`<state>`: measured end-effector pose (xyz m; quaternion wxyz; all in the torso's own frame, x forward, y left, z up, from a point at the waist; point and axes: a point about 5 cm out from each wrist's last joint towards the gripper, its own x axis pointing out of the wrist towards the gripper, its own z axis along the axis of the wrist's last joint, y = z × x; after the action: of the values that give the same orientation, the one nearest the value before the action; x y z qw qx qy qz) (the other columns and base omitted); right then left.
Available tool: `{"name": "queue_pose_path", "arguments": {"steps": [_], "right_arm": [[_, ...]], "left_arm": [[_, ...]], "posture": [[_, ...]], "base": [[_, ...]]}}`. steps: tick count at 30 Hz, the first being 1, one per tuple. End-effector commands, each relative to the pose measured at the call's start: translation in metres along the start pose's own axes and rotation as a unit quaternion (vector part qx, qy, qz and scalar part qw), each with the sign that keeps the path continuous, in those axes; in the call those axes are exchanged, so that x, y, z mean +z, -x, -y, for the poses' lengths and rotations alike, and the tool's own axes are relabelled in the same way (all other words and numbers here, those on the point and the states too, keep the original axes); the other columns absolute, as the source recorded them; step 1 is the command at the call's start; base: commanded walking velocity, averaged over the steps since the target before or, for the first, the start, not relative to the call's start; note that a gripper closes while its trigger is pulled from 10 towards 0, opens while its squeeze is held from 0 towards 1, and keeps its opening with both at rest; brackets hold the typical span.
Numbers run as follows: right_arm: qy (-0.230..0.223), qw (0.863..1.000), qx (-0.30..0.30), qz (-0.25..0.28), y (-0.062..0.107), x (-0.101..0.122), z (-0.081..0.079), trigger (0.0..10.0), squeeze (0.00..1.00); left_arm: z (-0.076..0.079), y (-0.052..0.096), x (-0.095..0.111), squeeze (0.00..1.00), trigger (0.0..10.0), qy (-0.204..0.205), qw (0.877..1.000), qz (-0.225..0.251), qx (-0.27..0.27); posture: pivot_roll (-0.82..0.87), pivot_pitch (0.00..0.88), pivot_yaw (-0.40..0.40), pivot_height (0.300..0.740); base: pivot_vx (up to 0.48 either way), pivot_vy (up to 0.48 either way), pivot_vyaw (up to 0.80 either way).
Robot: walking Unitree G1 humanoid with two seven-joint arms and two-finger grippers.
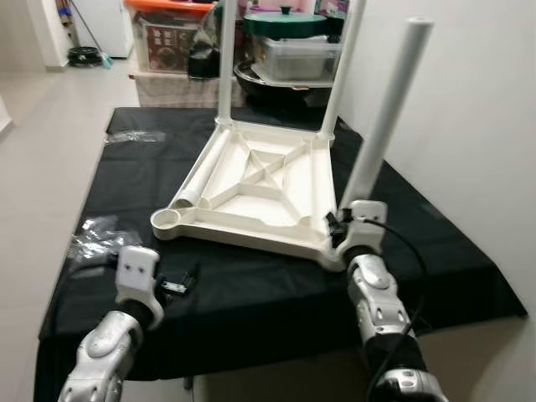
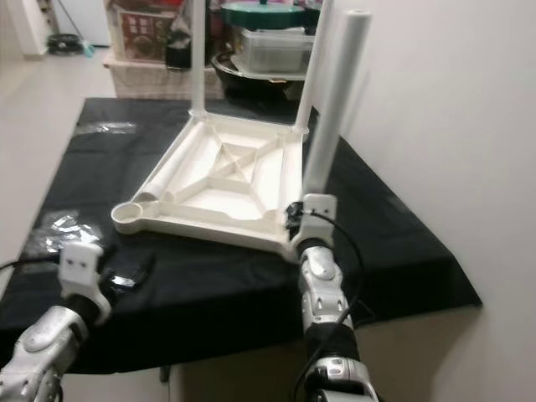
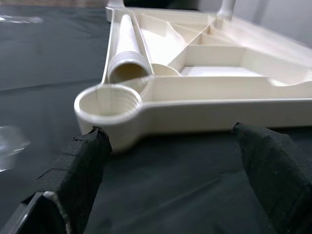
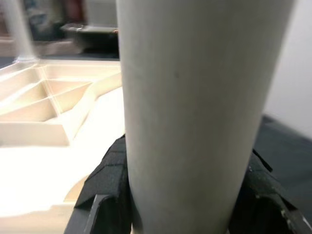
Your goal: Building children table
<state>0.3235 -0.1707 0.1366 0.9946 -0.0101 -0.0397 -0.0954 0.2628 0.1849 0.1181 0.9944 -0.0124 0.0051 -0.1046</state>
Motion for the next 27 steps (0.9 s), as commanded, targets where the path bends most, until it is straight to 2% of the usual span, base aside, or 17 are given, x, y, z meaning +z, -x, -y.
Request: {"name": "queue_pose_path", "arguments": {"steps": [1, 2, 3, 4, 5, 8, 11, 12, 14, 16, 19, 20, 21, 22, 24, 26, 27], "right_arm": [[0.026, 0.995, -0.002, 0.091, 0.001, 0.037, 0.0, 0.0, 0.0], [0.021, 0.994, 0.035, 0.103, 0.008, 0.043, -0.011, 0.0, 0.0], [0.013, 0.987, 0.104, 0.123, 0.013, 0.05, -0.029, 9.0, 0.0], [0.007, 0.979, 0.152, 0.135, 0.016, 0.054, -0.041, 9.0, 0.0], [-0.015, 0.97, 0.196, 0.145, 0.017, 0.058, -0.049, 10.0, 0.95], [-0.026, 0.966, 0.21, 0.151, 0.015, 0.063, -0.053, 10.0, 1.0], [-0.016, 0.963, 0.226, 0.144, 0.008, 0.065, -0.055, 10.0, 1.0], [-0.011, 0.958, 0.251, 0.137, -0.001, 0.07, -0.055, 10.0, 0.0], [0.005, 0.938, 0.322, 0.125, -0.01, 0.075, -0.056, 10.0, 0.0], [0.016, 0.928, 0.351, 0.121, -0.011, 0.076, -0.056, 10.0, 0.0], [0.016, 0.928, 0.351, 0.121, -0.011, 0.076, -0.056, 10.0, 0.0], [0.025, 0.91, 0.402, 0.101, -0.011, 0.071, -0.056, 10.0, 0.0], [0.025, 0.91, 0.402, 0.101, -0.011, 0.071, -0.056, 10.0, 0.0], [0.027, 0.876, 0.477, 0.062, -0.011, 0.06, -0.058, 10.0, 0.0], [0.027, 0.876, 0.477, 0.062, -0.011, 0.06, -0.058, 10.0, 0.0], [0.038, 0.811, 0.584, 0.006, -0.007, 0.041, -0.068, 10.0, 0.0], [0.038, 0.811, 0.584, 0.006, -0.007, 0.041, -0.068, 10.0, 0.0]], "left_arm": [[0.004, -0.001, -0.002, 0.0, 10.0, -0.001, 1.0, -0.008, -0.012], [0.004, -0.001, -0.003, 0.0, 10.0, -0.002, 1.0, -0.009, -0.015], [0.004, -0.003, -0.002, 0.0, 10.0, -0.003, 1.0, -0.009, -0.016], [0.004, -0.004, -0.002, 0.0, 10.0, -0.004, 1.0, -0.008, -0.016], [0.004, -0.005, -0.001, 0.0, 10.0, -0.004, 1.0, -0.007, -0.017], [0.005, -0.006, 0.0, 0.0, 10.0, -0.004, 1.0, -0.005, -0.017], [0.005, -0.005, 0.0, 0.0, 10.0, -0.004, 1.0, -0.004, -0.016], [0.004, -0.004, 0.0, 0.0, 10.0, -0.004, 1.0, -0.005, -0.013], [0.002, 0.0, -0.002, 0.0, 10.0, -0.005, 1.0, -0.007, -0.008], [0.001, 0.001, -0.002, 0.0, 10.0, -0.006, 1.0, -0.007, -0.006], [0.001, 0.001, -0.002, 0.0, 10.0, -0.006, 1.0, -0.007, -0.006], [0.001, 0.001, -0.003, 0.0, 10.0, -0.006, 1.0, -0.008, -0.006], [0.001, 0.001, -0.003, 0.0, 10.0, -0.006, 1.0, -0.008, -0.006], [0.002, 0.0, -0.003, 0.0, 10.0, -0.006, 1.0, -0.007, -0.006], [0.002, 0.0, -0.003, 0.0, 10.0, -0.006, 1.0, -0.007, -0.006], [0.003, -0.003, -0.001, 0.0, 10.0, -0.008, 1.0, -0.004, -0.009], [0.003, -0.003, -0.001, 0.0, 10.0, -0.008, 1.0, -0.004, -0.009]], "posture": [[0.03, 0.0, -0.099, 0.74], [0.02, 0.0, -0.095, 0.74], [0.02, 0.0, -0.095, 0.74], [0.02, 0.0, -0.095, 0.74], [0.02, 0.0, -0.098, 0.74], [0.03, 0.0, -0.106, 0.74], [0.03, 0.0, -0.106, 0.74], [0.04, 0.0, -0.112, 0.74], [0.05, 0.0, -0.118, 0.74], [0.05, 0.0, -0.12, 0.74], [0.05, 0.0, -0.12, 0.74], [0.05, 0.0, -0.12, 0.74], [0.05, 0.0, -0.12, 0.74], [0.06, 0.0, -0.122, 0.74], [0.06, 0.0, -0.122, 0.74], [0.07, 0.0, -0.13, 0.74], [0.07, 0.0, -0.13, 0.74]], "base": [[0.0, 0.0, 0.0], [0.0, 0.0, 0.0], [0.0, 0.0, 0.0], [0.0, 0.0, 0.0], [0.0, 0.0, 0.0], [0.0, 0.0, 0.0], [0.0, 0.0, 0.0], [0.0, 0.0, 0.0], [0.0, 0.0, 0.0], [0.0, 0.0, 0.0], [0.0, 0.0, 0.0], [0.0, 0.0, 0.0], [0.0, 0.0, 0.0], [0.0, 0.0, 0.0], [0.0, 0.0, 0.0], [0.0, 0.0, 0.0], [0.0, 0.0, 0.0]]}}
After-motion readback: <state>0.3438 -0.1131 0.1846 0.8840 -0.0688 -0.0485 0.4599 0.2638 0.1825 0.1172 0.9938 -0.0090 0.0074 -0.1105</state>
